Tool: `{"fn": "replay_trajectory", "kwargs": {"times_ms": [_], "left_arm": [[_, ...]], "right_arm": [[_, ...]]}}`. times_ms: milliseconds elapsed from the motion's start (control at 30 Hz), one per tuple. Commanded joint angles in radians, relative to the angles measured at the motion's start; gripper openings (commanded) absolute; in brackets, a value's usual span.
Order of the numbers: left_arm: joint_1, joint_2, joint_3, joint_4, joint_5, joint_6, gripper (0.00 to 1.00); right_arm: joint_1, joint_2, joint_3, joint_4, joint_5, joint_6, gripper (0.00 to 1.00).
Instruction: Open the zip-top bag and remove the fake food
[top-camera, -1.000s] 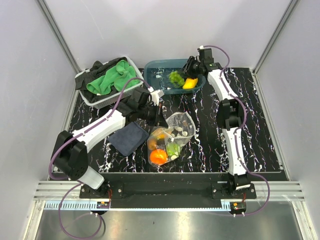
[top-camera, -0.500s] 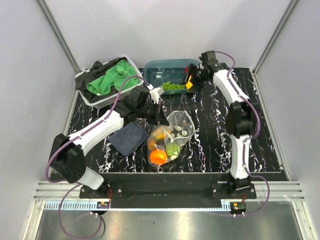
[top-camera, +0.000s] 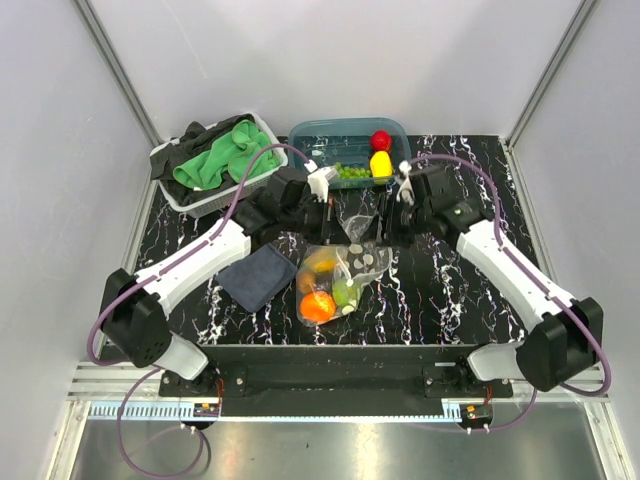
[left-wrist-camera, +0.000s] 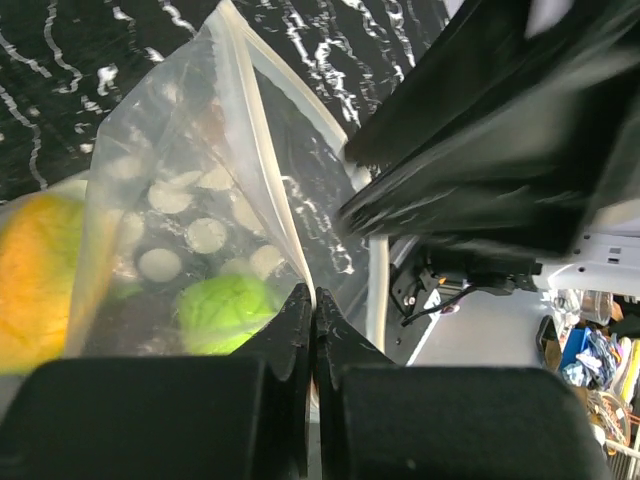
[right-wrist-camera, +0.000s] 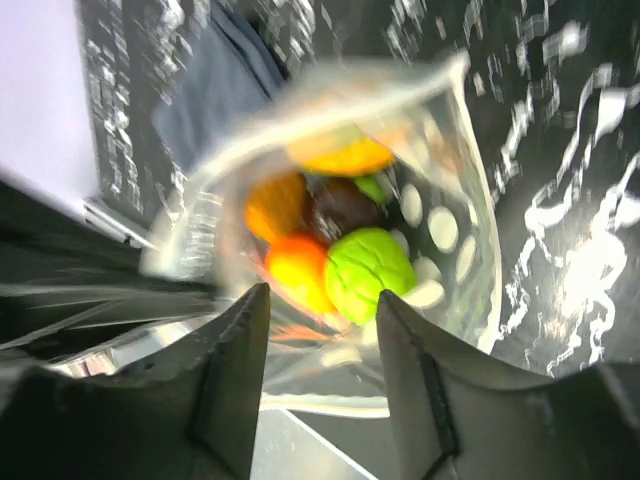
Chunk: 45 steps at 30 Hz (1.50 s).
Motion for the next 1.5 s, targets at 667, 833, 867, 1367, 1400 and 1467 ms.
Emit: {"fn": "replay_trajectory", "kwargs": {"times_ms": [667, 833, 867, 1367, 1400, 1467], "left_arm": [[-0.072, 0.099, 0.042, 0.203, -0.02, -0.207, 0.0], [-0.073, 0.135, 0.052, 0.206, -0.014, -0.207, 0.0], [-0.073, 0.137, 0.052, 0.207, -0.009, -0.221, 0.0], [-0.107, 0.151, 0.054, 0.203, -0.006, -0.237, 0.0], [-0.108, 0.158, 0.063, 0.201, -0.006, -0.24, 0.0], [-0.113, 0.163, 0.083, 0.198, -0.011, -0.235, 0.0]], "right_arm": [[0.07, 0.166, -0.351, 0.335, -0.152, 0.081, 0.39], [0.071, 0.155, -0.414, 0.356, -0.148, 0.072, 0.43], [0.071, 0.15, -0.421, 0.352, -0.151, 0.071, 0.45], [0.079, 0.052, -0.486, 0.45, -0.316, 0.034, 0.8], [0.083, 0.061, -0.483, 0.45, -0.33, 0.035, 0.8], [0.09, 0.074, -0.483, 0.464, -0.333, 0.037, 0.8]]}}
